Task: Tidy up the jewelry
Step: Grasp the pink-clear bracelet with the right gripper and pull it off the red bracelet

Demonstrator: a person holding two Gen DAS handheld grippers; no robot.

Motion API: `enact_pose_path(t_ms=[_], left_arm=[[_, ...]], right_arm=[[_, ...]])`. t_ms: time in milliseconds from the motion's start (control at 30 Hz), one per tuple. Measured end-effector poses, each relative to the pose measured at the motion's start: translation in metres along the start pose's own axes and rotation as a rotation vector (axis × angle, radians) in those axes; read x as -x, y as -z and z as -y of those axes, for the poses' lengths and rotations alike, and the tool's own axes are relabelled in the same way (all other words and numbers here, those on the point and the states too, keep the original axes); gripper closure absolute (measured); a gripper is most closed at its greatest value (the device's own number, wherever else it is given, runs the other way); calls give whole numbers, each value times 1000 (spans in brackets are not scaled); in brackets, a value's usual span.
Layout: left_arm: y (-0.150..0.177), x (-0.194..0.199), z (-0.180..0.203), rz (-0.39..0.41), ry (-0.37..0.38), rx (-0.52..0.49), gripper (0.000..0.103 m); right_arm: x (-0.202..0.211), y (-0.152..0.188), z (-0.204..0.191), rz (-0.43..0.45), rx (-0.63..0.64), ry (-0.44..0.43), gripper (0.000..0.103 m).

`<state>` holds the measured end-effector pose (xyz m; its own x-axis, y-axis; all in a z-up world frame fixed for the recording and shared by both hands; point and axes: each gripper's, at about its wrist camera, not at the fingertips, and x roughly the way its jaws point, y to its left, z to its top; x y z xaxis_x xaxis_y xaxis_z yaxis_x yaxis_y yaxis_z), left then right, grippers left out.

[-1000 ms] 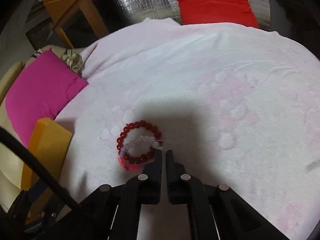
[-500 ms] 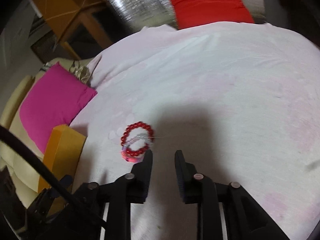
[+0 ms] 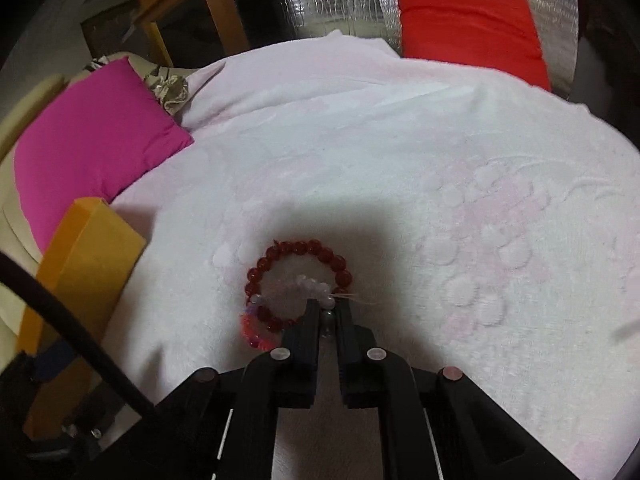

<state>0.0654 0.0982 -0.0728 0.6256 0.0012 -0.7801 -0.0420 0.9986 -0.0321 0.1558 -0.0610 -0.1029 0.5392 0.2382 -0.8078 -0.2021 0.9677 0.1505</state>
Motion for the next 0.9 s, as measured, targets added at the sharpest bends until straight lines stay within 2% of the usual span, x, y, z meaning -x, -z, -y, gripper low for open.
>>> enact_pose_path(t_ms=[100,233,400,567,700,767,833,900], left_arm=[[0,2,3,6,6,2,33],[-1,0,9,13,14,0,33],[-8,-2,27,35,62,-17,33],[-28,-16,51,53,128,-49,32],[-39,-37,60,7,163,-25,32],[-42,-49,60,-28,174,0,32],[-44,-55,61,-28,184,7,32],[-44,-63,66,-46,198,-12,36]], right_arm=[[12,1,13,9,-39,11,94],[43,4,50,32,-120,26,94],[67,13,101,26,-215,66,94],[73,26,143,-20,-314,39,94],[76,32,160,-51,-340,4,93],[80,32,169,-66,-355,-8,83],[81,33,176,-68,-375,-29,68],[87,37,186,-56,-401,-60,64]])
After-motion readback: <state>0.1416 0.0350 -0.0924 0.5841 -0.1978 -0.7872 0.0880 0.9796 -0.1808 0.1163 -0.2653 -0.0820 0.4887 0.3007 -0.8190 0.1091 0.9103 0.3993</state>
